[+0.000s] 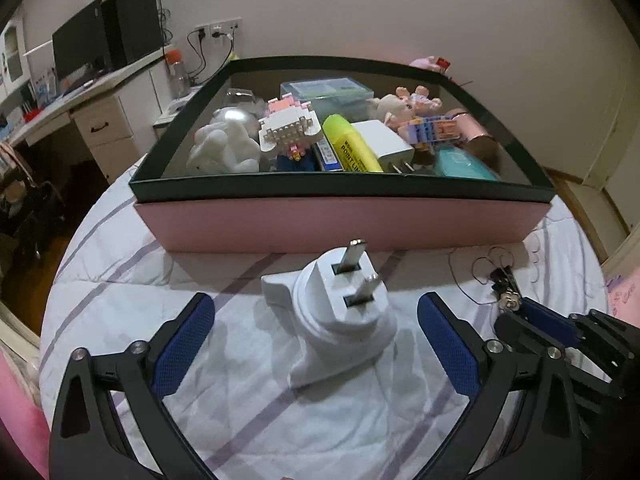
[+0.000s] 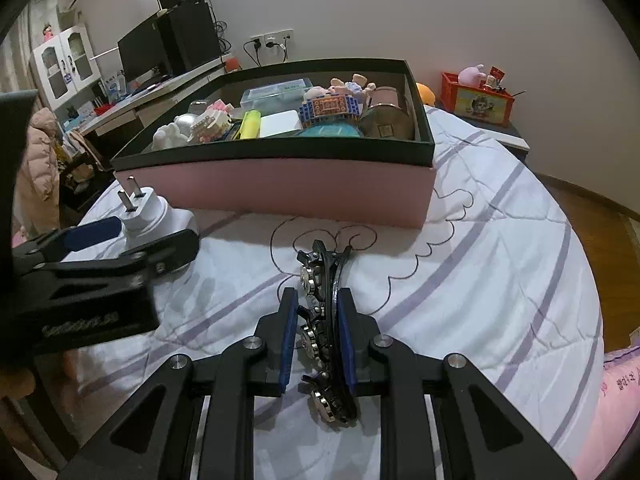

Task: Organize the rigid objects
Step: 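Grasp the white plug adapter with the left tool while the right tool holds the clip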

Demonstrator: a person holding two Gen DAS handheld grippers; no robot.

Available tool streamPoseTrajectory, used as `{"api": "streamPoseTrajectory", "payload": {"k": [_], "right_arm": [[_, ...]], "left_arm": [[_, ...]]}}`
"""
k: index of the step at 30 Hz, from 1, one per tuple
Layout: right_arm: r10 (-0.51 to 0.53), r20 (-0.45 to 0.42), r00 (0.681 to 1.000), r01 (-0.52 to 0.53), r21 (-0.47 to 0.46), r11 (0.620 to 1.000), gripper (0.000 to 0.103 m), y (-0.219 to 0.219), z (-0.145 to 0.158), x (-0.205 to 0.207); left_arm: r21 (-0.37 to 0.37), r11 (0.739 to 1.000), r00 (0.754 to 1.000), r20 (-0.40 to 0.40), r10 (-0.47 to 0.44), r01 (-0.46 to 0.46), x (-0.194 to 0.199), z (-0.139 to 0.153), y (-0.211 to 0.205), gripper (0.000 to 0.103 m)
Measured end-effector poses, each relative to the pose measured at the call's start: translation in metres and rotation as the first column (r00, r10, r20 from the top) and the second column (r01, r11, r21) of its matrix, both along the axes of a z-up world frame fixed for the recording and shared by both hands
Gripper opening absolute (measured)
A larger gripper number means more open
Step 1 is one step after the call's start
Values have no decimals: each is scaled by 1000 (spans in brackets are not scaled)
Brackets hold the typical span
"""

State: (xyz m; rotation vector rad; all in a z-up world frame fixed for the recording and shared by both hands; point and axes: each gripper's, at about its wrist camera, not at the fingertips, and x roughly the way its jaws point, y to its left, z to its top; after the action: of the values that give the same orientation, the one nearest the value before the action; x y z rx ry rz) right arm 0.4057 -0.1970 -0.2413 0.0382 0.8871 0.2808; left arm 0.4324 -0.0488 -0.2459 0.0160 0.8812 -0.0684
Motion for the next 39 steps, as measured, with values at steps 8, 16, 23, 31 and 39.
{"api": "streamPoseTrajectory", "payload": {"k": [8,16,23,31,39], "right_arm": [[8,-2,1000,-8,-13,1000,20,3,-2,1],[10,4,1000,-9,-83,996,20,11,-3,3],[11,105,994,-9,-17,1000,19,8,16,-19],[25,316,948,-41,43,998,19,28,83,-73],[44,421,906,-41,-16,999,19,57,119,-110]], "left_arm": [[26,999,999,-2,-38,38,0,-6,-5,68],[18,997,996,26,-81,81,-17,4,1,68],[-2,997,989,121,-79,80,-47,31,13,68],[2,997,963,259,-75,77,-94,82,25,57],[-34,995,932,354,-80,98,-121,107,37,50]]}}
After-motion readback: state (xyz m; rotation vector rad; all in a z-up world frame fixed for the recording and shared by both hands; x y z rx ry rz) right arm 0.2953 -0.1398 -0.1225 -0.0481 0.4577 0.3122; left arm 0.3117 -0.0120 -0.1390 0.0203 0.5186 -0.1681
